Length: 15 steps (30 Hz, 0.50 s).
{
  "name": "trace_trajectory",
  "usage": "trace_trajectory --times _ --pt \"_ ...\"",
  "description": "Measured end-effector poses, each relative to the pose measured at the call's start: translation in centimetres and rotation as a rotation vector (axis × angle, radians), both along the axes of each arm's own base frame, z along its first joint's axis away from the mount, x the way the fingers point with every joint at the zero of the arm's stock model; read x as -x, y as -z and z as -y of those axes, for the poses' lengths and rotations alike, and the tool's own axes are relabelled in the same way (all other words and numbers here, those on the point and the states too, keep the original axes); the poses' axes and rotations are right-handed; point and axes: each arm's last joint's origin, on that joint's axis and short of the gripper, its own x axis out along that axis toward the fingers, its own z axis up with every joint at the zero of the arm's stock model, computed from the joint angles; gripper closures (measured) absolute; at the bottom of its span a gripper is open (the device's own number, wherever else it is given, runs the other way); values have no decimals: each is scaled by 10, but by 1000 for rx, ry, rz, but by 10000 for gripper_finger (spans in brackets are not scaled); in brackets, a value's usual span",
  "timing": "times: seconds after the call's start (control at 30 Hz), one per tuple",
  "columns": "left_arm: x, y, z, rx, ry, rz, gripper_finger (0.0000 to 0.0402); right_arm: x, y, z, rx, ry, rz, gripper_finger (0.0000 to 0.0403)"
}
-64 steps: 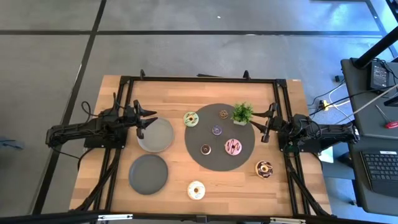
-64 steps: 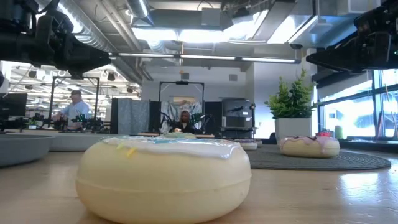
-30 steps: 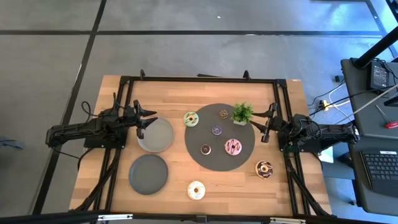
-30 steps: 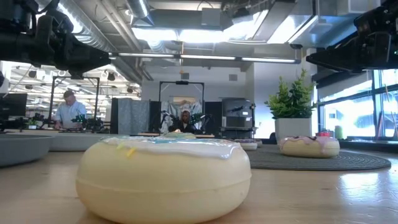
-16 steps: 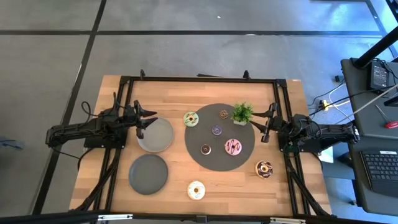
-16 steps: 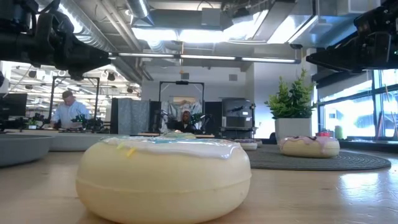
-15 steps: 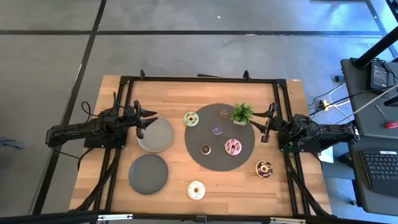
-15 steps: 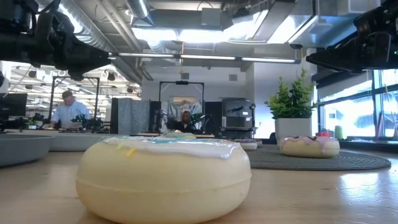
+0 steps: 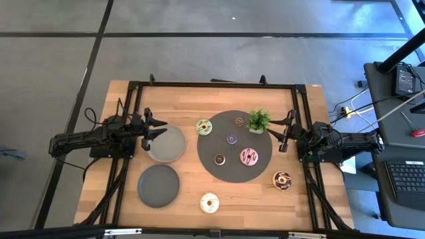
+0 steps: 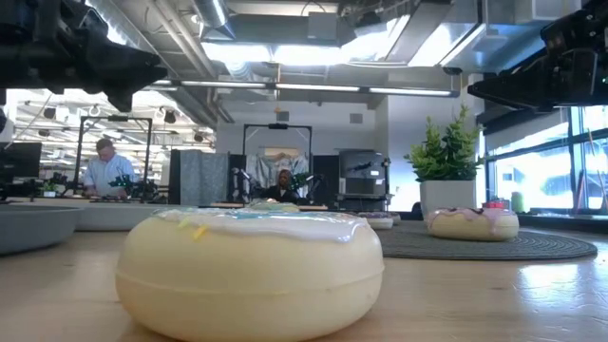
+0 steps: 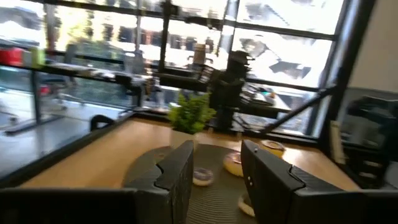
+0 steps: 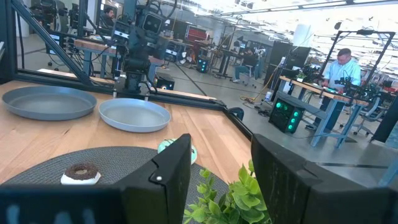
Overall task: Pick & Place donuts
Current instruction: Put the big blue donut on the light gray plate
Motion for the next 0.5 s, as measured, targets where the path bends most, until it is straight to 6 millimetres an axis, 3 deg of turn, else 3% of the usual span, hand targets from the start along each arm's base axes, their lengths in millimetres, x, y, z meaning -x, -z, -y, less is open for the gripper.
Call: trace_trajectory --times 0.37,0.5 --pt "0 0 1 -46 18 -7 195 0 0 0 0 0 0 234" --pt "0 0 1 41 31 7 185 0 0 0 -3 0 1 234"
